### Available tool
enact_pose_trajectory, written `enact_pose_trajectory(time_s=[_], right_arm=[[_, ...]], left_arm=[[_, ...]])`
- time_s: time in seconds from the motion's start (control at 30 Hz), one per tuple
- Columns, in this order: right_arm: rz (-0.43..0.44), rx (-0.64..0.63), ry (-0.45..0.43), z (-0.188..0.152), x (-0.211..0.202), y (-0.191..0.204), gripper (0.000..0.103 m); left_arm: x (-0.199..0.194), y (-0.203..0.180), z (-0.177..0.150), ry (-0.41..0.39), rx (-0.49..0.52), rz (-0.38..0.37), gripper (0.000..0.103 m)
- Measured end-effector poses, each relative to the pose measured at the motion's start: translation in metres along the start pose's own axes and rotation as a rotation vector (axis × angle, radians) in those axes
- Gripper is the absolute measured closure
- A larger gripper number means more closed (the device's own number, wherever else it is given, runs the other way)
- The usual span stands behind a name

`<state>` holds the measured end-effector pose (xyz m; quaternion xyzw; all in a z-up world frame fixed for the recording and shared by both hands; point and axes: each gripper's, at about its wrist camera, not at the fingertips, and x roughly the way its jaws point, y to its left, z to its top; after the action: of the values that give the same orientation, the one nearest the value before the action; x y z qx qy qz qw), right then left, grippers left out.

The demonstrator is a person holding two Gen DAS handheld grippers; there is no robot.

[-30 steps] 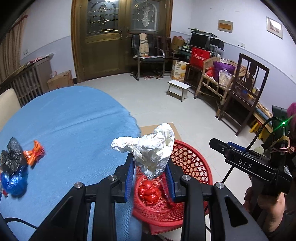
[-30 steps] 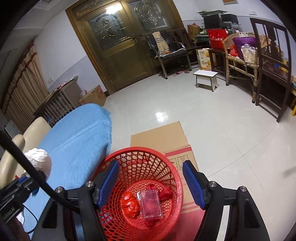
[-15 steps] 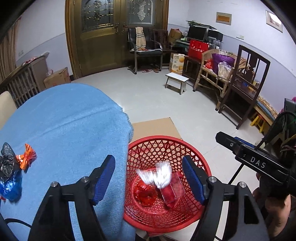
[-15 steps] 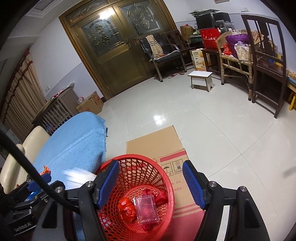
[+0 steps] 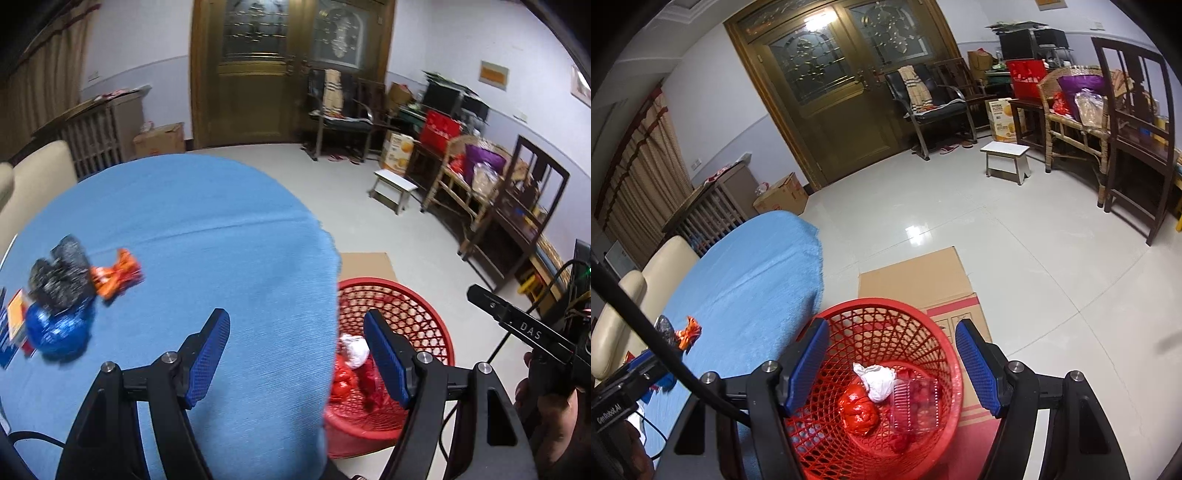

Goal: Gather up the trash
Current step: 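Withdraw both open tools from the wastebasket, then move both open tools back over the blue and black bags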

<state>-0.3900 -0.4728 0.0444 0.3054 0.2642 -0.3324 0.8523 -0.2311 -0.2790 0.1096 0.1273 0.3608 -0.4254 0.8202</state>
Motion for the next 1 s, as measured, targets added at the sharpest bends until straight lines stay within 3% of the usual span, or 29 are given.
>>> enact_pose_trajectory(time_s=[0.37,1.0], right_arm=[[0.032,-0.093,0.044,-0.013,0.003,0.041,0.027],[0.126,-0.316,0.152,-0.051,0.023,0.139,0.027]], left_arm=[[-0.026,0.067,-0.026,-0.019,-0.141,0.079,0.027],[-0.060,0.201,-0.094,-0.024,-0.476,0.271,0.027]])
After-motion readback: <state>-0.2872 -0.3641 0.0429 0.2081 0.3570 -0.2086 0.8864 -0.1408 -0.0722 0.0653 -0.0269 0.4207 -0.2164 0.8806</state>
